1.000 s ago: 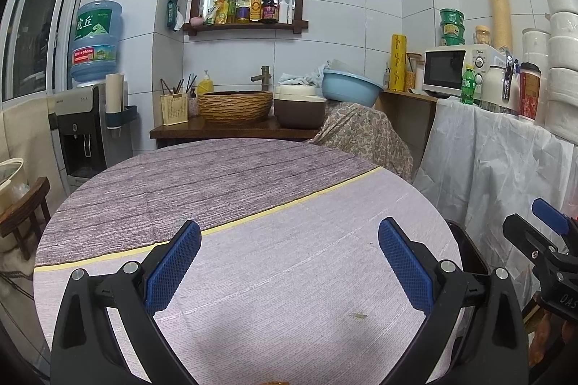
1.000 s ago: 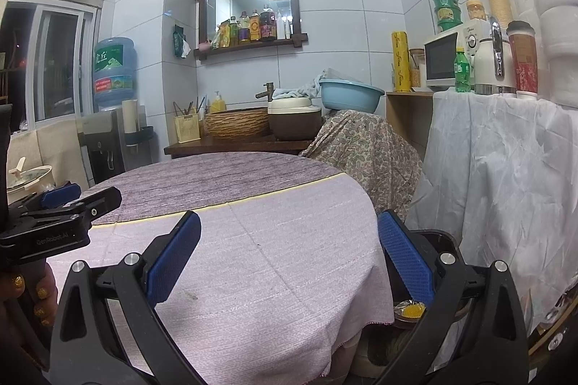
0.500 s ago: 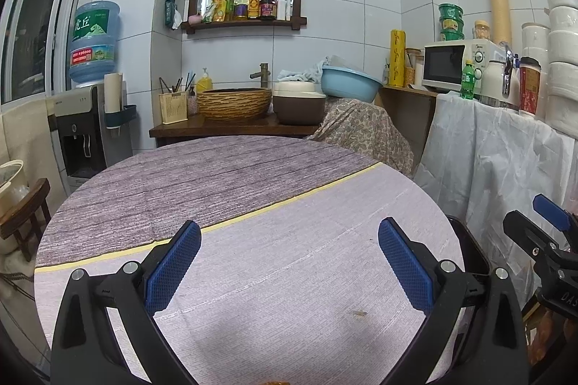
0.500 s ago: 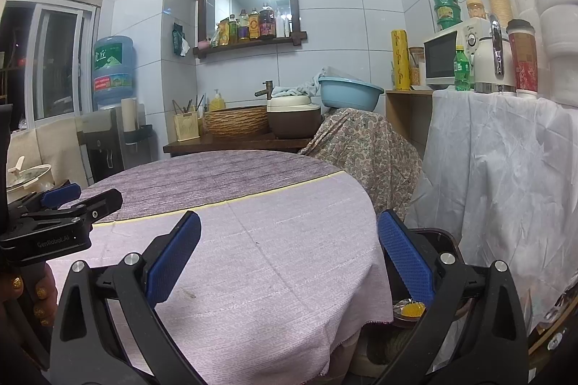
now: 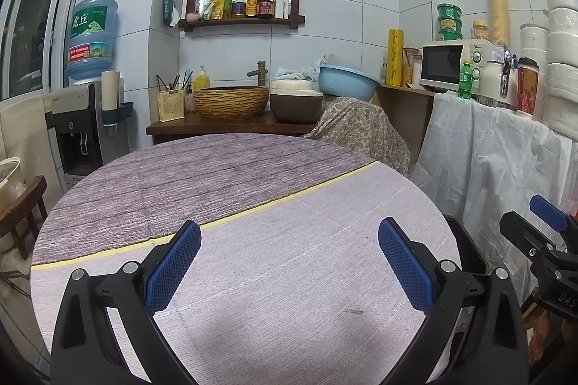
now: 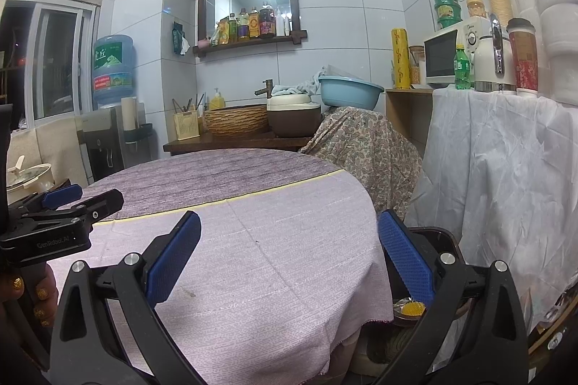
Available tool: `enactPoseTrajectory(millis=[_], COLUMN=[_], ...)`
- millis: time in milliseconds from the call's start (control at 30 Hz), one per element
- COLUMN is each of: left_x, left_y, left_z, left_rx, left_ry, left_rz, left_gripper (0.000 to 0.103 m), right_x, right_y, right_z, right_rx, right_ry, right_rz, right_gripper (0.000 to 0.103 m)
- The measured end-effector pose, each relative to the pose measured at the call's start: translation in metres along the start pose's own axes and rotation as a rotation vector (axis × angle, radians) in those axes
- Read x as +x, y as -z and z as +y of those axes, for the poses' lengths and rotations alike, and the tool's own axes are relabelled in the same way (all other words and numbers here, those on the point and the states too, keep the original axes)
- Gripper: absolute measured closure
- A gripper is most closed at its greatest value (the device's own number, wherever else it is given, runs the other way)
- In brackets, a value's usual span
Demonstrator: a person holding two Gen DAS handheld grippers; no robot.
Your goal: Collect trash
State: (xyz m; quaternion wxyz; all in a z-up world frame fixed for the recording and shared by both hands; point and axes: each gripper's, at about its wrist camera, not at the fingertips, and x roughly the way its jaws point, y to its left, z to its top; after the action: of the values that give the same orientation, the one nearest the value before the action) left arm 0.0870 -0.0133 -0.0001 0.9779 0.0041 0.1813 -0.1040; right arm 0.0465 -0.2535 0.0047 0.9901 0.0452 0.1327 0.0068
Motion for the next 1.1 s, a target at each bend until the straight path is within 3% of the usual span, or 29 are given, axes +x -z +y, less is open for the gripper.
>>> enactPoseTrajectory(millis=[1100], left_x=[-0.0012], left_y=[-0.0008], left_z=[-0.0036], left_rx=[0.015], left_ry=[-0.017], left_rz=[0.001], left_gripper=[0.005], right_x=[-0.0024], right_y=[0.0023], right_z=[0.0065], right_rx=[-0.006], right_ry=[0.000], right_rz=[-0.009], right_gripper=[0.006])
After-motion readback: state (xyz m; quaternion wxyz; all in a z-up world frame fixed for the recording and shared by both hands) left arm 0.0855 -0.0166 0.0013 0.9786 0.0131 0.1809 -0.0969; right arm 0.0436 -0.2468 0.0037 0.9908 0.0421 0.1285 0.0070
